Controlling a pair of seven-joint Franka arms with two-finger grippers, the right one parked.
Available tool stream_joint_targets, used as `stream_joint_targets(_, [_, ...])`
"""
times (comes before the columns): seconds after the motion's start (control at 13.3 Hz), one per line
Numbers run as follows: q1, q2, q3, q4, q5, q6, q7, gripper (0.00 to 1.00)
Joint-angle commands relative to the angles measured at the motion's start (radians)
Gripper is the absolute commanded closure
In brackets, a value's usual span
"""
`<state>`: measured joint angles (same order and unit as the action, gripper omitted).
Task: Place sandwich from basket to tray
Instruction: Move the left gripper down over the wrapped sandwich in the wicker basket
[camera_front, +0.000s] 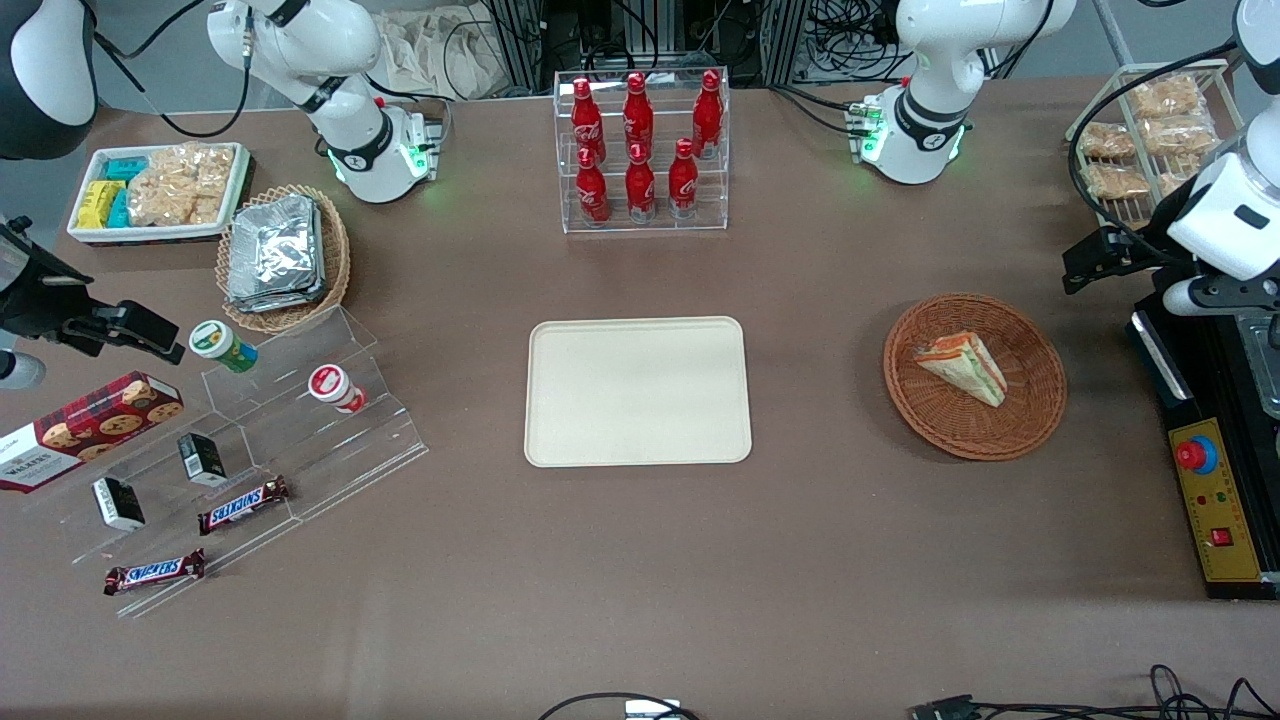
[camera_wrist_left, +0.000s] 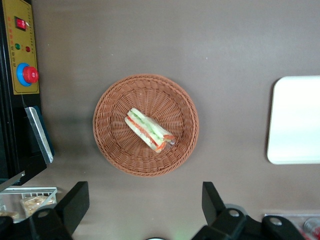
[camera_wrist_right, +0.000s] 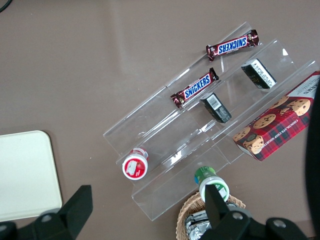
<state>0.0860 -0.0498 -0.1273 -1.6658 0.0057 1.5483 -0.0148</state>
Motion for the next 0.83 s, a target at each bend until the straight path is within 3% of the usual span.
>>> stream_joint_targets(0.0, [-0.005,-0.01,0.014,0.008,-0.013,-0.04,0.03,0.0])
stream_joint_targets(0.45, [-0.003,0.025,0.017,-0.021,0.002,-0.022,0.021,0.0])
stream_joint_targets(0.75, [-0.003,-0.002,0.025,-0.19,0.008,0.129,-0.094,0.0])
